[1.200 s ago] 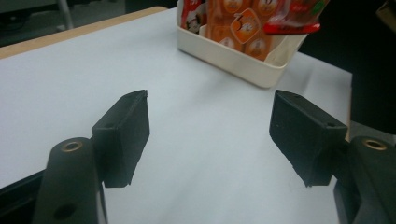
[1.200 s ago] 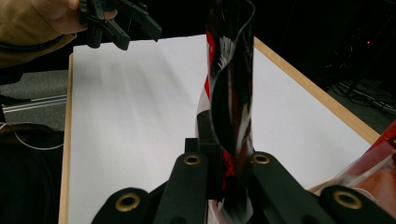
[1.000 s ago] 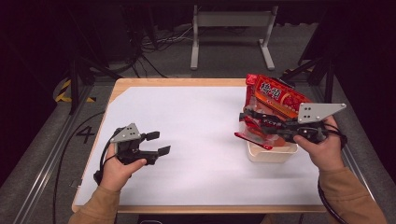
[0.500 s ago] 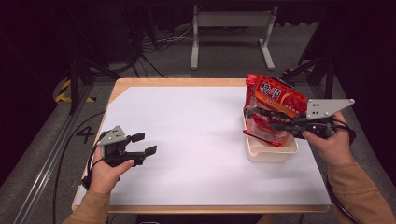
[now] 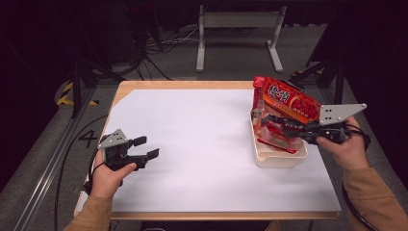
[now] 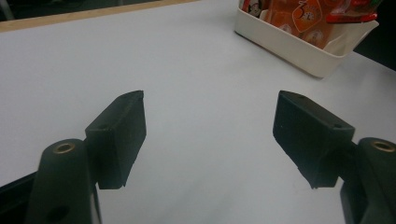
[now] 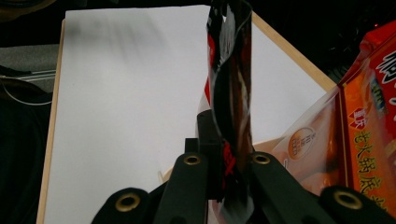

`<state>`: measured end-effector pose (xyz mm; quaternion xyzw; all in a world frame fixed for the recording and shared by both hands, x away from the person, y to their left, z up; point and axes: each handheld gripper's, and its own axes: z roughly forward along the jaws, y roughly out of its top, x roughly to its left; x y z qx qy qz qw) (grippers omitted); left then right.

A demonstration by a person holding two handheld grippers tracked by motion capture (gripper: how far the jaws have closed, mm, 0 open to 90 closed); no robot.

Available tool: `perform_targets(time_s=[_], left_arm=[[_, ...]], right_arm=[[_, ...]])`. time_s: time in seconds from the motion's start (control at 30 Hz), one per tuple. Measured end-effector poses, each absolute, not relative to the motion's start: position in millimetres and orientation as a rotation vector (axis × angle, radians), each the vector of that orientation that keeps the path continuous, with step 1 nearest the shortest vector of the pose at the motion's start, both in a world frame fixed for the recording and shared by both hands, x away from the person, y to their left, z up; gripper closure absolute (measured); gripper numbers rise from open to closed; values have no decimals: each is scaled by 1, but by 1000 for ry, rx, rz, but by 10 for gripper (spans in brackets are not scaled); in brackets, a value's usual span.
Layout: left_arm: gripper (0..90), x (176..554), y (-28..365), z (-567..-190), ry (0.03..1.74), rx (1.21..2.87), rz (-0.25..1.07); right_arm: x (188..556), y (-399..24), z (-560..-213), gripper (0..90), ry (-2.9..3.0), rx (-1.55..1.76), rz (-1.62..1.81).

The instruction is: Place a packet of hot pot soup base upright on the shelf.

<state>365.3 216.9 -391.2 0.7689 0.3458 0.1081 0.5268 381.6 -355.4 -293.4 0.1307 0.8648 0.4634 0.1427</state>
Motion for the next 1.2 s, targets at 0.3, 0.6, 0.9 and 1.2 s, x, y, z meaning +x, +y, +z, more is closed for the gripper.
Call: perform_targets(time_s=[0.3, 0.6, 0.9, 1.2], left_arm=[[267, 366, 218, -391, 832, 1832, 247], [263, 368, 219, -391, 829, 1827, 253], [260, 368, 220, -392, 834, 1827, 242], [258, 368, 220, -393, 839, 1820, 238]], right_arm=[[379, -360, -301, 897, 2549, 380, 1357], [378, -358, -309, 897, 2583, 405, 1353], [379, -358, -314, 897, 2591, 421, 1354], [382, -360, -321, 896, 2606, 456, 1370]])
